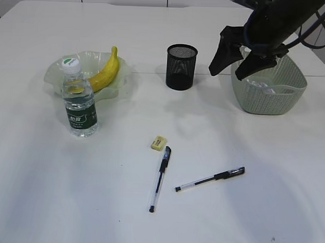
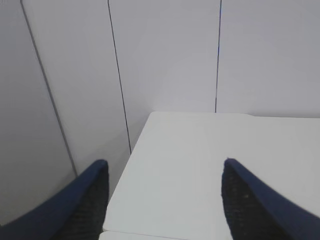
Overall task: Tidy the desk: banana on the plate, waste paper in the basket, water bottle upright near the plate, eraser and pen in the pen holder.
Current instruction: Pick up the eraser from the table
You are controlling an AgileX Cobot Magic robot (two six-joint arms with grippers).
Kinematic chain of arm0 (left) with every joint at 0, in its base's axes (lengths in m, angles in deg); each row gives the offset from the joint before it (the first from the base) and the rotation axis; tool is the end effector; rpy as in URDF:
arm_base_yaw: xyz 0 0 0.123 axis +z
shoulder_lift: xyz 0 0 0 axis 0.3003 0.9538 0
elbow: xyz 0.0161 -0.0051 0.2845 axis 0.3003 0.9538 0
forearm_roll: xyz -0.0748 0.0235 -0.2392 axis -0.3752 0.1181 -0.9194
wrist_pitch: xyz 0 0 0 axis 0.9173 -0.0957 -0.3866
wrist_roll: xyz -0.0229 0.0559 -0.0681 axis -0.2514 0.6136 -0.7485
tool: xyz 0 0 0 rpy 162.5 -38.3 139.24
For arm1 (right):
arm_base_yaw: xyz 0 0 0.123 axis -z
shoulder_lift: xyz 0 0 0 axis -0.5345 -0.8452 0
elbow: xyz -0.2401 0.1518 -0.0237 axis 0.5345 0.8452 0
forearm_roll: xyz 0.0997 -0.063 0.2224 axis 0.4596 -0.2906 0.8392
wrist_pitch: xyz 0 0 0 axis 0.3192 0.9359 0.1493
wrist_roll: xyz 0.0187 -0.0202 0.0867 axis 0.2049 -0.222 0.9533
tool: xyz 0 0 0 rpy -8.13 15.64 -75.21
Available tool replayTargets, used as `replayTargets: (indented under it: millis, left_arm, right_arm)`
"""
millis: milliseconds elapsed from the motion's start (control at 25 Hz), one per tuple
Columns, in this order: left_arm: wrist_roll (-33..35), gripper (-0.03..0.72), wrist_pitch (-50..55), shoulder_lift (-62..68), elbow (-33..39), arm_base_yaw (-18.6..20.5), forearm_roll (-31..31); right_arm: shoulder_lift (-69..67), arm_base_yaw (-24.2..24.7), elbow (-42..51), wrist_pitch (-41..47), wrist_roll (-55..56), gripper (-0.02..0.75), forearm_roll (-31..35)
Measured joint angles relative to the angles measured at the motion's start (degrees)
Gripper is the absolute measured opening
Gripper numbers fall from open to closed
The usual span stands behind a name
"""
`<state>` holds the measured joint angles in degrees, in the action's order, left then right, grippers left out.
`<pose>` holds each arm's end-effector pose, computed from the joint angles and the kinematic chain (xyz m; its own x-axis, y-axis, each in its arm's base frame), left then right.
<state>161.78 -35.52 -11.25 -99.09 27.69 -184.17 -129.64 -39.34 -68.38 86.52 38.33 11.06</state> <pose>0.2972 0.0601 0.4088 -0.0693 -0.0044 -0.9976 -0.2471 0.9689 0.0129 0.4320 0.0924 0.2821 -0.8996 -0.2410 -0.3641 -0.3739 0.8559 0.3573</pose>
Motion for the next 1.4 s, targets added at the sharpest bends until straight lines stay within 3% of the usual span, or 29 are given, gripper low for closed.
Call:
replayTargets:
  millis: [680,1120,1400]
  left_arm:
    - [0.0,0.48,0.5,0.0,0.4,0.0,0.0]
    - [0.0,0.465,0.5,0.0,0.4,0.0,0.0]
    - [0.0,0.453,0.5,0.0,0.6,0.0,0.0]
  right_arm:
    - [0.0,0.0,0.0,0.1,1.7,0.585,4.0]
    - [0.0,-7.5,0.0,0.1,-7.5,0.585,-10.5]
    - [0.0,-12.3,0.0,0.3,-17.7,0.585,-13.9]
